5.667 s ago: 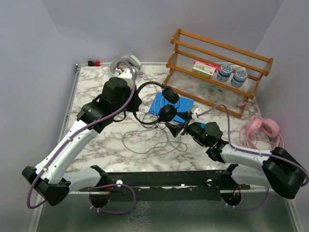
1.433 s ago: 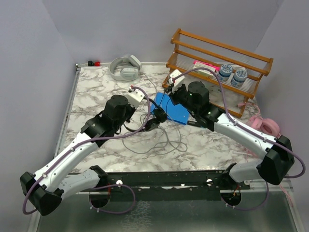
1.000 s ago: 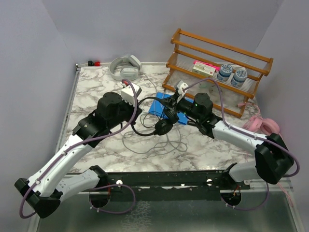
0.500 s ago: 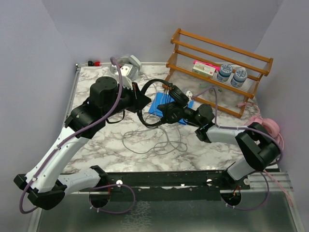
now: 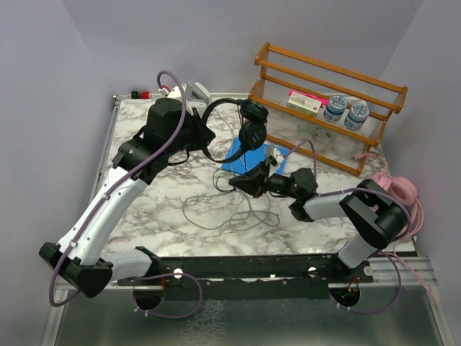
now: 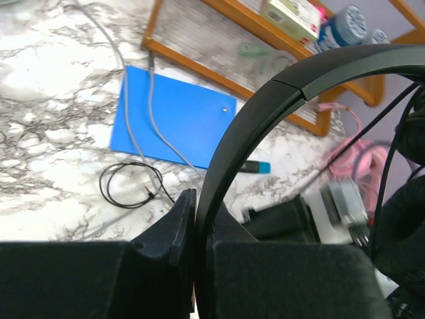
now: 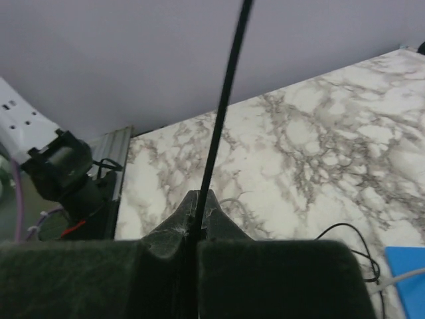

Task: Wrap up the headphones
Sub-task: Wrap the headphones cable around the headphones.

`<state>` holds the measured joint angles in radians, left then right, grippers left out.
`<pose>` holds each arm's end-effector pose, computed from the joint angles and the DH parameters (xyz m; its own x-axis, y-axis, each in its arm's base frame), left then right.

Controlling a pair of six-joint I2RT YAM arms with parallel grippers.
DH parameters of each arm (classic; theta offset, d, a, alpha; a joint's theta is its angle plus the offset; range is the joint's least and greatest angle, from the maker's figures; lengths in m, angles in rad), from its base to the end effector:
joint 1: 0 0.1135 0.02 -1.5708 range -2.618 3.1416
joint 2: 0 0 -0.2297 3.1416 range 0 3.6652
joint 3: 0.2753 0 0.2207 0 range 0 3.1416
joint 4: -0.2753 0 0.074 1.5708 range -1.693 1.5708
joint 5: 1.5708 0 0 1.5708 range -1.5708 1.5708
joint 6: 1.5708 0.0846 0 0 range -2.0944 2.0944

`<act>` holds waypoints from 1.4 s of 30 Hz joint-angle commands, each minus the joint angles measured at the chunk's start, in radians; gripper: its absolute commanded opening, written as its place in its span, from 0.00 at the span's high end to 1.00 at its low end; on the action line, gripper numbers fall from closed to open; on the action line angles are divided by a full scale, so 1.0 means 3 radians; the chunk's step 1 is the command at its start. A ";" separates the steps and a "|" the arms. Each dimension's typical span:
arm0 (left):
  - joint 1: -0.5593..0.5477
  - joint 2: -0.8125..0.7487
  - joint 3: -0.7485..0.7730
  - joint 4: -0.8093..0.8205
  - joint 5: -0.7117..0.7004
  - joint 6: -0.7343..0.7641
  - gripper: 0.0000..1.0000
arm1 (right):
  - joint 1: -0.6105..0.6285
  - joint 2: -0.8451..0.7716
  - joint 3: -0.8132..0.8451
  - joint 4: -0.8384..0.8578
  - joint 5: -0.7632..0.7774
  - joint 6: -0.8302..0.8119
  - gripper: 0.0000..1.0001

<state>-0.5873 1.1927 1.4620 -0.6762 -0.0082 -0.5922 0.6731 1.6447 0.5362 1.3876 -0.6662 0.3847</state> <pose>0.2248 -0.1488 0.3785 -0.5791 -0.2850 -0.7638 0.2707 0.8165 -0.5099 0.2180 0.2407 0.2179 -0.1586 0.2509 -0.9549 -0.9657 0.1620 0.2030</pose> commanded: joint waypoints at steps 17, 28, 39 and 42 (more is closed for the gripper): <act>0.0663 0.0405 -0.0659 0.0642 -0.1405 0.0590 1.00 | 0.0466 -0.1077 0.1328 -0.4121 0.0182 -0.0833 0.94; 0.0366 -0.0019 -0.1234 0.1084 -0.2144 0.1692 1.00 | 0.0461 -0.0742 0.2048 -0.4849 0.0568 -0.1004 0.97; -0.0057 -0.0098 -0.1625 0.1364 -0.2306 0.2669 1.00 | 0.0461 -0.0522 0.2621 -0.5532 0.1671 -0.1744 0.96; -0.0089 -0.0155 -0.1697 0.1364 -0.2071 0.2792 1.00 | 0.0461 -0.0546 0.2594 -0.5493 0.2035 -0.1846 0.92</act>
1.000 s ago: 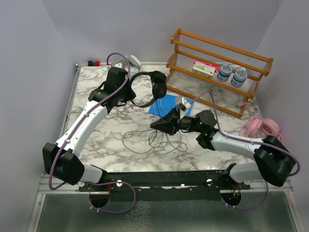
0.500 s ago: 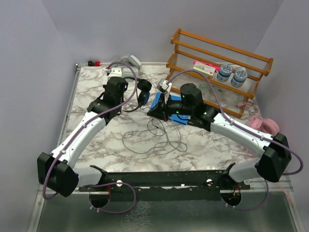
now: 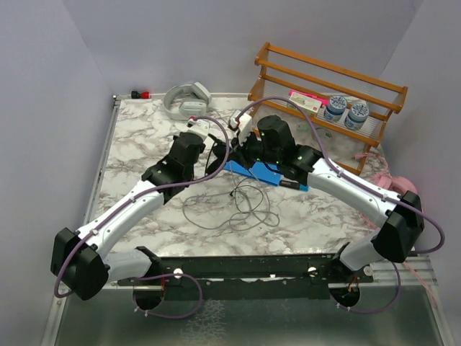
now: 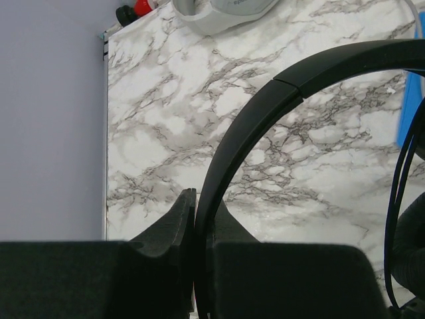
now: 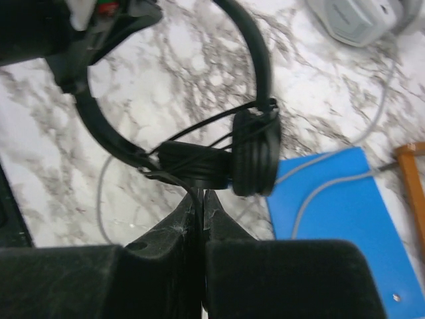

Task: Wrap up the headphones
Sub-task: Wrap the headphones cable around the headphones.

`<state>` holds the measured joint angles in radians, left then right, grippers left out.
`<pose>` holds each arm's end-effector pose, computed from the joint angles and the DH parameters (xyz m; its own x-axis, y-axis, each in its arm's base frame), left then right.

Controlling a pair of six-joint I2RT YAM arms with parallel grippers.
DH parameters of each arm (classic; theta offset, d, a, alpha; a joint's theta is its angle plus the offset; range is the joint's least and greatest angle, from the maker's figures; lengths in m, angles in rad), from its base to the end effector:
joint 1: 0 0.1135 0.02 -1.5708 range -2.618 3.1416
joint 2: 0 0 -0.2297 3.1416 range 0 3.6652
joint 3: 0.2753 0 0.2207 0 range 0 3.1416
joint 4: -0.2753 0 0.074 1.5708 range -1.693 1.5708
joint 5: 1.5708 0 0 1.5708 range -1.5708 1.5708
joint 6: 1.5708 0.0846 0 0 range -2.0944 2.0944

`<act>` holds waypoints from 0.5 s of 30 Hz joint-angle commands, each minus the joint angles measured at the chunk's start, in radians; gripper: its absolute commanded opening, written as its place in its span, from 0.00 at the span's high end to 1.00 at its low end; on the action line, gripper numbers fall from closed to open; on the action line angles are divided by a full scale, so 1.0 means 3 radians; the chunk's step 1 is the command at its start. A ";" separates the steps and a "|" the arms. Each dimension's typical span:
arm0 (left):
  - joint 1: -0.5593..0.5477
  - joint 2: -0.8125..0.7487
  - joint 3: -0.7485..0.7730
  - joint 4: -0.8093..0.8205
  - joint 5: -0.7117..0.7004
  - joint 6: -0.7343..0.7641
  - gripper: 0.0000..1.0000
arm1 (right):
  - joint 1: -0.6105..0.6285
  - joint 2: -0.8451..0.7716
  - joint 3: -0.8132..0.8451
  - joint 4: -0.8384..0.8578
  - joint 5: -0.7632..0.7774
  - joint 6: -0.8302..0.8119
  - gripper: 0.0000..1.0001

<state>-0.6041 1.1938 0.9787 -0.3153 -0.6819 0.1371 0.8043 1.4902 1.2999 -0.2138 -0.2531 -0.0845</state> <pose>0.2576 -0.1130 0.2697 -0.4133 0.4142 -0.8109 0.0505 0.8996 0.4337 0.2377 0.2774 0.2999 -0.1994 -0.3249 -0.9245 -0.8770 0.4800 0.0205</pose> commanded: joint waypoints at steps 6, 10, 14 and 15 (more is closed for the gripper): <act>-0.0087 -0.0222 -0.0142 0.0098 0.0292 0.0442 1.00 | 0.0024 -0.0002 0.0035 -0.0032 0.1139 -0.0383 0.91; -0.0122 -0.0242 -0.0131 -0.0034 0.0417 0.0422 1.00 | 0.0024 0.0015 -0.0023 0.0130 0.1373 -0.0427 0.91; -0.0136 -0.0331 -0.0092 -0.0207 0.0722 0.0311 1.00 | 0.0024 0.0096 -0.0077 0.0317 0.1538 -0.0457 0.92; -0.0139 -0.0360 -0.0095 -0.0227 0.0799 0.0255 1.00 | 0.0019 0.0113 -0.0089 0.0374 0.1567 -0.0459 0.91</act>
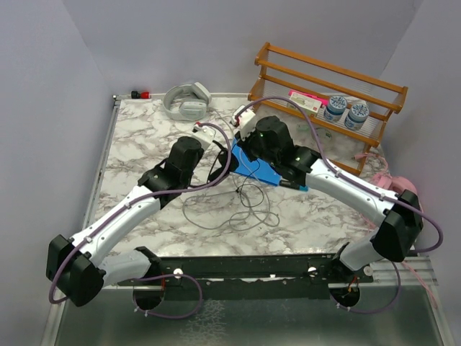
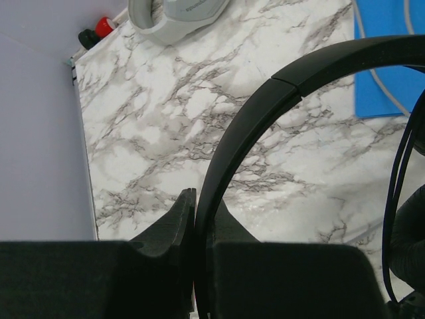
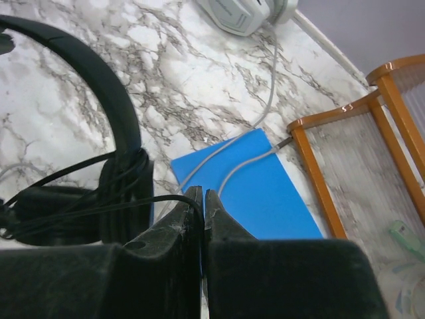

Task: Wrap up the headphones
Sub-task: Wrap the headphones cable around the headphones.

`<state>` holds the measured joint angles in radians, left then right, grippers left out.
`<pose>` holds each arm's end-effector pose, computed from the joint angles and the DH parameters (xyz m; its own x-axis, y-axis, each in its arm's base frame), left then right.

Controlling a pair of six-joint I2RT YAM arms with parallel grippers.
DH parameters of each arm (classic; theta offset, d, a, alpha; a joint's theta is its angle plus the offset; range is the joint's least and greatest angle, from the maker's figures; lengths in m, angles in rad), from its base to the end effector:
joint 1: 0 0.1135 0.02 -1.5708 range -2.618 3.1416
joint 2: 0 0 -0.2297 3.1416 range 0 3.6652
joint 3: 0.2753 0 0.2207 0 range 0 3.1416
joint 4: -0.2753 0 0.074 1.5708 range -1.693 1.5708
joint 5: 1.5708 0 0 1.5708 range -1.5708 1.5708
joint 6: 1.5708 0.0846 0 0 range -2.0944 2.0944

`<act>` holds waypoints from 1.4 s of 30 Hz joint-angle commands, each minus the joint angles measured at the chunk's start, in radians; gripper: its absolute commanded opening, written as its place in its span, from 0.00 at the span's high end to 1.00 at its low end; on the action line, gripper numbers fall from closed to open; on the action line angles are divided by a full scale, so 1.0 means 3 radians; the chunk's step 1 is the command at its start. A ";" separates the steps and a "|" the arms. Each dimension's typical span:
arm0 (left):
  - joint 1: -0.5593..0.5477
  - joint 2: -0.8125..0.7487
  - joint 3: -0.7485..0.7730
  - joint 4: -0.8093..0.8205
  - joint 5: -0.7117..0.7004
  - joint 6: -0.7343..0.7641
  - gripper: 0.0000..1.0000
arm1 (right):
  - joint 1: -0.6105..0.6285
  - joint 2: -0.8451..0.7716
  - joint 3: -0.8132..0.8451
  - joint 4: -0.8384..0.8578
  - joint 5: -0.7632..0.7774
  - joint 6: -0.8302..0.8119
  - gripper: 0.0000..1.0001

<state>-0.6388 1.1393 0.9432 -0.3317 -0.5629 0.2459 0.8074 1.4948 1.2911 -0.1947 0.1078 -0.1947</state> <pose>0.2434 -0.1246 0.2663 -0.3595 0.5234 -0.7725 0.2285 0.8520 0.4710 0.2613 0.2599 0.2970 -0.1374 -0.4218 -0.8962 -0.6893 0.6905 -0.2193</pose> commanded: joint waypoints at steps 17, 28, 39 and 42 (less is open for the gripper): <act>-0.0029 -0.0459 0.0095 -0.0347 0.1918 -0.1131 1.00 | -0.1008 0.0152 -0.1114 0.1860 -0.1599 0.1058 0.91; -0.0029 -0.0255 0.0862 -0.0773 0.2434 -0.2050 1.00 | -0.1081 0.0309 -0.1796 0.3321 -0.2337 0.1510 0.81; -0.0029 -0.0036 0.1571 -0.1209 0.2502 -0.2315 1.00 | -0.1081 0.0424 -0.2146 0.4472 -0.2601 0.1748 0.61; -0.0028 0.0039 0.1732 -0.1263 0.2522 -0.2319 1.00 | -0.1081 0.0360 -0.2199 0.4365 -0.2496 0.1744 0.60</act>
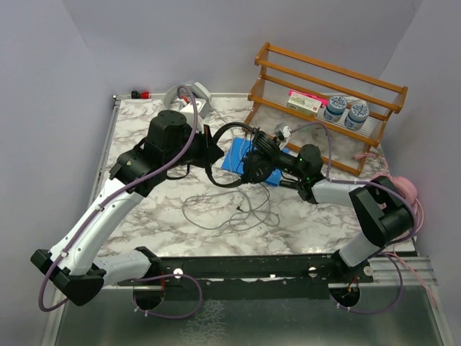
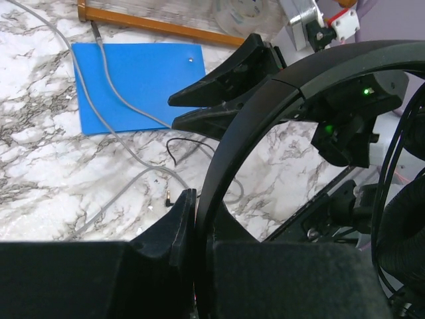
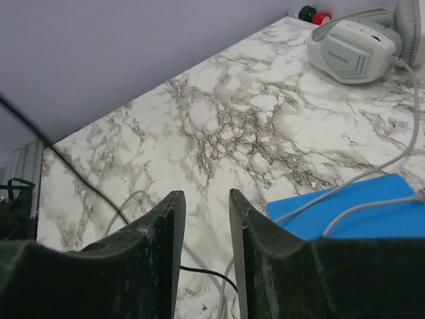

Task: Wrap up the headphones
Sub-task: Wrap the headphones cable around the headphones.

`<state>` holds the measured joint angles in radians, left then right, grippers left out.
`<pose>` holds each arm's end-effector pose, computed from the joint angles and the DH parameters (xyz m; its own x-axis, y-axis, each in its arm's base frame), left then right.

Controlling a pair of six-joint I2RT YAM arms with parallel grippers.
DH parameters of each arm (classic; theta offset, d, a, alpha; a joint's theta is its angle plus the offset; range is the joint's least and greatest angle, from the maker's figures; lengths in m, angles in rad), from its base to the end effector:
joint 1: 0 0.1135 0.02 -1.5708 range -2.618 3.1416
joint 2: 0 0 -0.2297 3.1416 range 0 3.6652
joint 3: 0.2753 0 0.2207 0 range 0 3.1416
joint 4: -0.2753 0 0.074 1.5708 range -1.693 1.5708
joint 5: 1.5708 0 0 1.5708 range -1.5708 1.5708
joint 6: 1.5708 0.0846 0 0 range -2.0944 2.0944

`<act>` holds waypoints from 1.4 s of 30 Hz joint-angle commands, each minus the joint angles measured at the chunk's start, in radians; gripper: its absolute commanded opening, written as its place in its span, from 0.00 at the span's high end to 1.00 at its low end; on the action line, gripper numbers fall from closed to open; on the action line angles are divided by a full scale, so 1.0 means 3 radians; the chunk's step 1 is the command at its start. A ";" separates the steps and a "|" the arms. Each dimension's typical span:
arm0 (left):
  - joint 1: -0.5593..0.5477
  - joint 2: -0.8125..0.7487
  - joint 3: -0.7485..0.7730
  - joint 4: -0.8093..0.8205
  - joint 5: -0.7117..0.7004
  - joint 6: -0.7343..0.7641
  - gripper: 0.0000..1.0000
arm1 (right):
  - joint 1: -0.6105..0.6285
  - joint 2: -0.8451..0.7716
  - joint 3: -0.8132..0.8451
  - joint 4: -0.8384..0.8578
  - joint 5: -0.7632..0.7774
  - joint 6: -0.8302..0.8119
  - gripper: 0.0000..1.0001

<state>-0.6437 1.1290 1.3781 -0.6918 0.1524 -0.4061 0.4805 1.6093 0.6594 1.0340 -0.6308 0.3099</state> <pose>0.1965 -0.1635 0.3641 -0.5925 -0.0436 -0.8044 0.5104 0.7522 -0.4167 0.2811 0.2028 0.2171 -0.2018 0.1725 -0.9641 -0.8745 0.4115 0.2567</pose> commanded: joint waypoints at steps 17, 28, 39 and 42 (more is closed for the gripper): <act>-0.0012 0.0394 0.0630 -0.0087 0.0534 -0.0184 1.00 | 0.0015 -0.0649 -0.0889 0.0185 0.0086 -0.0247 0.27; -0.0009 0.0389 0.0672 -0.0092 0.0625 -0.0216 1.00 | 0.0019 -0.0215 -0.0624 0.0420 0.0100 -0.0458 0.37; -0.0012 0.0437 0.0840 -0.0179 0.0621 -0.0186 1.00 | 0.0091 0.0205 -0.0312 0.0531 -0.0153 -0.0525 0.48; -0.0012 0.0474 0.0898 -0.0203 0.0616 -0.0180 1.00 | 0.0091 0.0292 -0.0321 0.0616 -0.0167 -0.0480 0.72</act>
<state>-0.6437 1.2610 1.5967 -0.7521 0.3080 -0.4500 0.4988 1.6585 0.5499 1.1625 -0.6464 0.1711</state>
